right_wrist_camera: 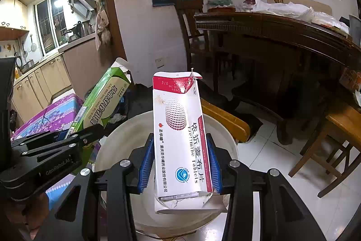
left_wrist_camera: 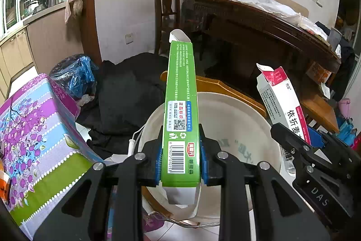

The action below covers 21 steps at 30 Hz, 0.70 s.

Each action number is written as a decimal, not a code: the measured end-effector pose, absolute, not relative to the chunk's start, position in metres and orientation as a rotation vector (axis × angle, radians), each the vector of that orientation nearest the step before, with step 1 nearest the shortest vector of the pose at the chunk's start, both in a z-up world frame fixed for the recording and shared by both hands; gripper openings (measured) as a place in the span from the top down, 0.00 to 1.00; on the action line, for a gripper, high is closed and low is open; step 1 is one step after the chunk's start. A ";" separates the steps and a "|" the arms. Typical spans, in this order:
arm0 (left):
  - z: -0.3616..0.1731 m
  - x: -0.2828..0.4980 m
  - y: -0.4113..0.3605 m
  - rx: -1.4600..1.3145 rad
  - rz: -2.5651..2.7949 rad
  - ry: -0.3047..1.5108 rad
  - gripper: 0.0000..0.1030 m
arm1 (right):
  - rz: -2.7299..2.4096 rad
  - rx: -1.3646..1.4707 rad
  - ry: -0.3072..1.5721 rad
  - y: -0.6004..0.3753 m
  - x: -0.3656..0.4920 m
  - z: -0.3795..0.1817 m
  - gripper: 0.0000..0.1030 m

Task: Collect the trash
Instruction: 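Carry the green box and medicine box over the white basin with both tools, then open both tools to drop the boxes into the white basin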

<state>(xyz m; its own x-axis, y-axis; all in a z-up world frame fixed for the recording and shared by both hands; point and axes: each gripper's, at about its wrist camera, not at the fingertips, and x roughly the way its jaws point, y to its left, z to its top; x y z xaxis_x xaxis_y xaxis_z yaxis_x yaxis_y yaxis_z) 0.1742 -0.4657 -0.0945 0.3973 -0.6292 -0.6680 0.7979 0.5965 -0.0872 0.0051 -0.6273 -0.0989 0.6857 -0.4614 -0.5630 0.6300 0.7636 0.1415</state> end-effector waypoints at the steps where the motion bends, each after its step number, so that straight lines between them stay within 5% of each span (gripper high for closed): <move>1: -0.095 0.174 -0.466 0.266 -0.918 0.721 0.77 | -0.625 0.340 0.530 -0.627 0.005 -0.099 0.57; 21: -0.103 0.172 -0.467 0.289 -0.920 0.725 0.76 | -0.617 0.339 0.545 -0.625 0.011 -0.106 0.52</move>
<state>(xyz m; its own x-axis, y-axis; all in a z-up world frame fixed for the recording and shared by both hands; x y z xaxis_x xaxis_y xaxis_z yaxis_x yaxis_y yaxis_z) 0.1716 -0.4671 -0.1033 0.3932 -0.6200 -0.6790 0.8054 0.5885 -0.0709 0.0110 -0.6252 -0.1060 0.6829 -0.4523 -0.5737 0.6253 0.7679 0.1389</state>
